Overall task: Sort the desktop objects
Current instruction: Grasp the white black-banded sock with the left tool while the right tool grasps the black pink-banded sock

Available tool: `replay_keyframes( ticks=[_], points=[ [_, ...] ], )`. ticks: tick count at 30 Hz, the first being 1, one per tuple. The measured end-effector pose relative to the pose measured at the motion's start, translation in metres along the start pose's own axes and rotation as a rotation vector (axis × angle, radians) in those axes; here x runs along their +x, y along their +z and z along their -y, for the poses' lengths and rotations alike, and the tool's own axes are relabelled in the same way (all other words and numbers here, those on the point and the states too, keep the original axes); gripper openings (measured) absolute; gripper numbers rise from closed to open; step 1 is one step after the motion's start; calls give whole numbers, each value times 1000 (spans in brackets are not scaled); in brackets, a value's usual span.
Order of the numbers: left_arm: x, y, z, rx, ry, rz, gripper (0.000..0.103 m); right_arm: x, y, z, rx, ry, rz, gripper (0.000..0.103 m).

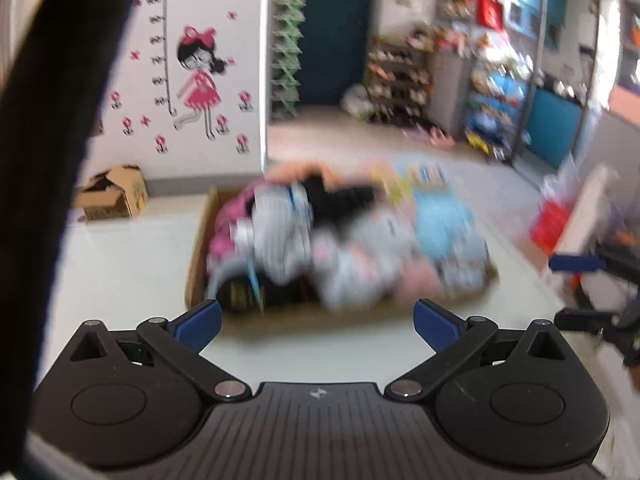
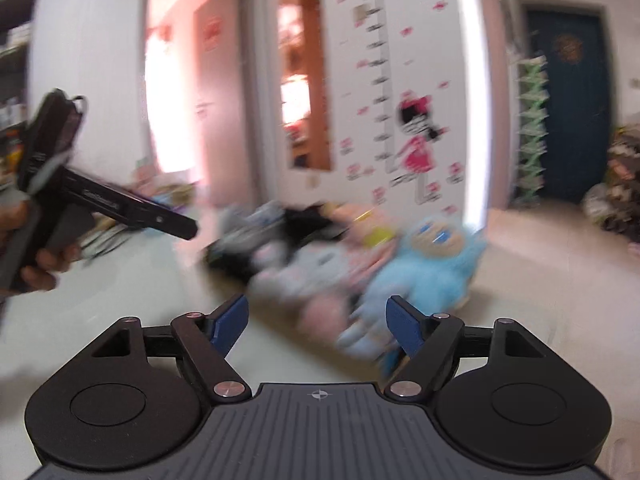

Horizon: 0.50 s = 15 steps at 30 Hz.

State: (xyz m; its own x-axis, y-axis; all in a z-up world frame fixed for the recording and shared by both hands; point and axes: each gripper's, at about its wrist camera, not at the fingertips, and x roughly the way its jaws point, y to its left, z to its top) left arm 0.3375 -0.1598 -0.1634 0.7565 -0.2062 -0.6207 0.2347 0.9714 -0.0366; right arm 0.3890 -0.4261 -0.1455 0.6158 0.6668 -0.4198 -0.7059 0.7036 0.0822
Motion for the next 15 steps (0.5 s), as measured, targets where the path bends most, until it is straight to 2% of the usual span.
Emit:
replay_keyframes(
  ticks=[3,5,6,15],
  points=[
    [2,-31,-1,-2,-22,-78,102,-3,-19,-17,-57,14,-73,79],
    [5,-47,-1,-7,-31,-118,102,2,-28,-23,-64,19,-115,73],
    [6,-53,0,-9,-36,-130,102,3,-33,-24,-60,22,-125,70],
    [17,-76,-1,-9,-65,-180,102,13,-49,-26,-29,22,-140,70]
  ],
)
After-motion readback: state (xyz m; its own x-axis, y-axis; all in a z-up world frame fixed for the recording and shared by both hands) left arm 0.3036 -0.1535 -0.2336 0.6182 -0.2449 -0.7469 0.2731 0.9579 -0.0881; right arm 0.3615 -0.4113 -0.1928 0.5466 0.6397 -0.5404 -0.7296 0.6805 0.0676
